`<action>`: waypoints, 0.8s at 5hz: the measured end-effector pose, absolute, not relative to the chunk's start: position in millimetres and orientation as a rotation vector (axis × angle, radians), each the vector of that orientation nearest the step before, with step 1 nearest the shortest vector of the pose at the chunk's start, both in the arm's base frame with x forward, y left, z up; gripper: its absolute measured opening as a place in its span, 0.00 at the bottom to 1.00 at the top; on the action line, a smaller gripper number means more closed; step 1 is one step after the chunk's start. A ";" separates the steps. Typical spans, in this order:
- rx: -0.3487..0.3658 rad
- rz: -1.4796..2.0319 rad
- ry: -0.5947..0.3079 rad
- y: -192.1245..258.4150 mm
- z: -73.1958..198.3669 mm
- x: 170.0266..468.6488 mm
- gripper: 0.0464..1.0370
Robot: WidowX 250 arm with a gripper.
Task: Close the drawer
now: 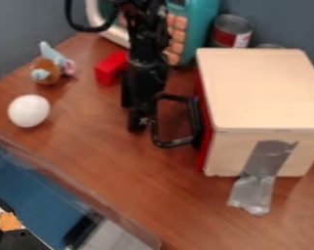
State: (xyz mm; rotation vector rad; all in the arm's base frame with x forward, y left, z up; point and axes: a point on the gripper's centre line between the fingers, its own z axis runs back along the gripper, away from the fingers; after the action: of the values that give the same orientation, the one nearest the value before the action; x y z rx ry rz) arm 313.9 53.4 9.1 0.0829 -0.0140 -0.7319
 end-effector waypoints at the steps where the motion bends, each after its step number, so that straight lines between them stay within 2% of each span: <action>1: 0.076 -0.721 -0.016 52.4 7.4 317.4 0.96; 3: 0.069 -0.714 -0.015 50.1 7.2 317.9 0.96; 4: 0.063 -0.652 -0.056 60.9 32.0 313.9 0.96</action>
State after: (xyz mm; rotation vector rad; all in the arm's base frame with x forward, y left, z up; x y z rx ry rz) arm 313.9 60.9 32.0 0.0631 -0.0565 -0.6520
